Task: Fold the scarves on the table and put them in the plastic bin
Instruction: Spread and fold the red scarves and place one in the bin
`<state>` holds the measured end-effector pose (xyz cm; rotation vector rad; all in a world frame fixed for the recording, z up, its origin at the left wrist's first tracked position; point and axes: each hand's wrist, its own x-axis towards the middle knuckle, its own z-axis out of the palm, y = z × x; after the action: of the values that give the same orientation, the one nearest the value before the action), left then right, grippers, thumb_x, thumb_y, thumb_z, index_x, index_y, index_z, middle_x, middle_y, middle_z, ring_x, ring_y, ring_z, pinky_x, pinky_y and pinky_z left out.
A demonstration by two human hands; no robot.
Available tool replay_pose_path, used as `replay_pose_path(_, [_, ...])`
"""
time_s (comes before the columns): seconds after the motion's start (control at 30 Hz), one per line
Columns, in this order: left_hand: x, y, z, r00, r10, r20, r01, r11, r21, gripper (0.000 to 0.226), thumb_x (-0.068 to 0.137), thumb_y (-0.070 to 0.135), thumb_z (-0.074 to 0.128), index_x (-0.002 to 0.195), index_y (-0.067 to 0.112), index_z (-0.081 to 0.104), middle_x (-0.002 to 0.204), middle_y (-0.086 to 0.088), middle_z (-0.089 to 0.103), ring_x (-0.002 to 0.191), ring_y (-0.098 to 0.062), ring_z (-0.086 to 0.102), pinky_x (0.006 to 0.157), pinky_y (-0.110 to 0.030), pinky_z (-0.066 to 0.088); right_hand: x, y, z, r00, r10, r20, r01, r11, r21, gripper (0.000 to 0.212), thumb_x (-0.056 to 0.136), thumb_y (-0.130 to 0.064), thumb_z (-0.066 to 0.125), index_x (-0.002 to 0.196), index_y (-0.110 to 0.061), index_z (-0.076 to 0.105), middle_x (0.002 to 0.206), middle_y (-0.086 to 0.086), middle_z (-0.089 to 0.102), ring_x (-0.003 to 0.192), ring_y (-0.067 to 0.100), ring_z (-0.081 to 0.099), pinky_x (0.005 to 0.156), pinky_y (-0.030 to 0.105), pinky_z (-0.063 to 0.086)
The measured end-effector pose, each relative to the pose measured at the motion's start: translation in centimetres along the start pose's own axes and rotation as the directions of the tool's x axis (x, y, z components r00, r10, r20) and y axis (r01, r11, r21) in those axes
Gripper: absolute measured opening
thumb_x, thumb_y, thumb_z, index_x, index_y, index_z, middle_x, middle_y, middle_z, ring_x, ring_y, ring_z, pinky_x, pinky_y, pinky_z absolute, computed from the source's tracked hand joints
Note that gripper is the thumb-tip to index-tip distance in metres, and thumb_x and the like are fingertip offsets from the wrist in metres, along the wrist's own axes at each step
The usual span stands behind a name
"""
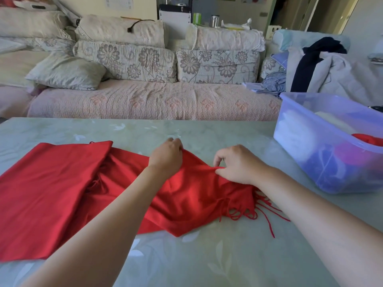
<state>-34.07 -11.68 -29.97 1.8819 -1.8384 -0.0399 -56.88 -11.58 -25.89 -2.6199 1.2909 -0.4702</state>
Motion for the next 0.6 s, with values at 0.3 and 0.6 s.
replay_pose_path(0.3, [-1.5,0.9,-0.5,0.918,0.088,0.386,-0.129,0.988,0.081,0.043,0.084,0.012,0.051,0.12,0.032,0.06,0.117,0.002,0.063,0.108,-0.024,0.059,0.077,-0.03,0.046,-2.1,-0.5,-0.8,0.679,0.275,0.681,-0.39,0.921,0.016,0.017,0.096,-0.028,0.056,0.097,-0.018,0.069,0.082,-0.001,0.077,0.06,0.019,0.071,0.047,0.023,0.046])
replay_pose_path(0.6, [-0.9,3.2,0.2,0.938,0.147,0.315,-0.151,0.988,-0.011,0.032,0.082,0.019,0.059,0.109,0.029,0.072,0.112,0.002,0.071,0.106,-0.02,0.062,0.084,-0.028,0.049,0.2,3.0,3.1,0.841,0.368,0.395,-0.436,0.895,0.093,0.053,0.084,-0.045,0.073,0.13,-0.021,0.063,0.117,-0.001,0.067,0.112,0.02,0.064,0.095,0.029,0.048])
